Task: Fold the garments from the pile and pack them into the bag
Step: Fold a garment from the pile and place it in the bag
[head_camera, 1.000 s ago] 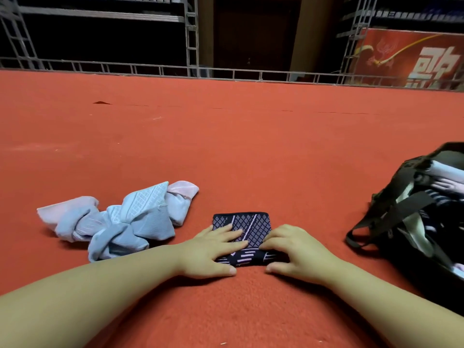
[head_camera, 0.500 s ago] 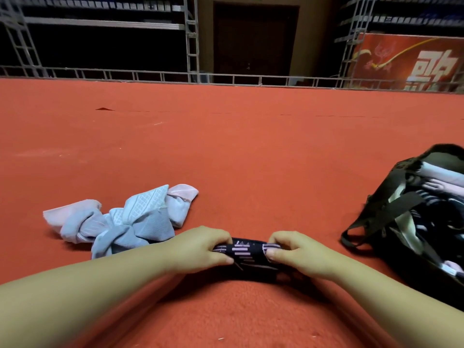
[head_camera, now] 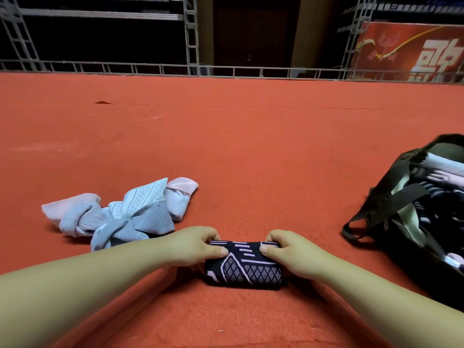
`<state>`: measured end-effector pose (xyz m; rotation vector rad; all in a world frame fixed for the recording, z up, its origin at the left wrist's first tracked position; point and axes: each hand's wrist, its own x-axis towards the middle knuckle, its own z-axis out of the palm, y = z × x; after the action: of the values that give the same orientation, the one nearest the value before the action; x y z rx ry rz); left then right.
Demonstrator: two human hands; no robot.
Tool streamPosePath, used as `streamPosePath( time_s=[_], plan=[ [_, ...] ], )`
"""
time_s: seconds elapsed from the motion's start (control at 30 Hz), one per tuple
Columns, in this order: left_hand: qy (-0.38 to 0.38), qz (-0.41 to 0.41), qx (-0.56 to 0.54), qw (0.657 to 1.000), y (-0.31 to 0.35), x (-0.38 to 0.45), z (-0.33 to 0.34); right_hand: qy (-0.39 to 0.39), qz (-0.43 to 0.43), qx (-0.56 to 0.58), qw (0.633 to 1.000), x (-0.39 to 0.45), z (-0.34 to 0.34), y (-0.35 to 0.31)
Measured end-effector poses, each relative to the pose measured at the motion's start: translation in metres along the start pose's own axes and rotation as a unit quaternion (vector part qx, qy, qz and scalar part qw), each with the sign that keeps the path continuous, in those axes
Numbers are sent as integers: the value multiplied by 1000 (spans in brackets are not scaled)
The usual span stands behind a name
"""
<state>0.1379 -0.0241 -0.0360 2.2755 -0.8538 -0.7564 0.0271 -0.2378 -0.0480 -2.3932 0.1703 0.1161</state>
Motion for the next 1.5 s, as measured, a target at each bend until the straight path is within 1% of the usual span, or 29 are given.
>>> streamPosePath(
  time_s=[0.1, 0.17, 0.23, 0.37, 0.43, 0.5, 0.57, 0.6, 0.67, 0.7, 0.8, 0.83, 0.9, 0.97, 1.07, 1.2, 1.33, 1.4, 1.5],
  plan=[
    [29, -8, 98, 995, -5, 5, 0, 50, 28, -26, 998, 9, 7, 3],
    [36, -26, 117, 992, -4, 7, 0, 68, 39, -65, 995, 11, 8, 3],
    [17, -49, 105, 993, -2, 8, 0, 48, 47, -92, 994, 12, 8, 0],
    [-31, -55, 110, 992, 1, 6, -3, -51, 47, -117, 991, 8, 1, -10],
    [-28, -39, 41, 998, -1, 4, 0, -81, 41, -109, 990, 4, -5, -11],
    [-11, -4, -89, 996, 2, 0, 7, -76, 21, -62, 995, -1, -11, -7],
    [11, 15, -213, 977, 9, 0, 13, -39, 14, 65, 997, -8, -16, -4],
    [25, 26, -246, 969, 17, 0, 15, -18, 19, 151, 988, -14, -18, -3],
    [64, 42, -279, 957, 37, 3, 20, 14, 43, 307, 950, -24, -24, -4],
    [86, 47, -289, 952, 47, 4, 21, 34, 53, 360, 931, -28, -27, -4],
    [117, 71, -301, 944, 84, 9, 27, 120, 47, 459, 879, -47, -47, 0],
    [121, 77, -298, 944, 95, 11, 30, 154, 46, 468, 869, -54, -55, 3],
    [110, 84, -304, 942, 118, 15, 40, 216, 50, 450, 865, -72, -71, 10],
    [95, 82, -317, 940, 139, 19, 51, 259, 51, 431, 863, -90, -84, 19],
    [71, 84, -329, 938, 169, 25, 69, 295, 59, 409, 862, -118, -102, 32],
    [25, 107, -376, 920, 213, 35, 96, 339, 62, 393, 852, -160, -130, 49],
    [-14, 138, -404, 904, 252, 44, 120, 401, 64, 387, 828, -191, -158, 70],
    [-14, 160, -410, 898, 269, 49, 128, 436, 62, 365, 821, -198, -171, 82],
    [28, 194, -412, 890, 296, 61, 131, 478, 57, 325, 814, -194, -194, 96]
  ],
)
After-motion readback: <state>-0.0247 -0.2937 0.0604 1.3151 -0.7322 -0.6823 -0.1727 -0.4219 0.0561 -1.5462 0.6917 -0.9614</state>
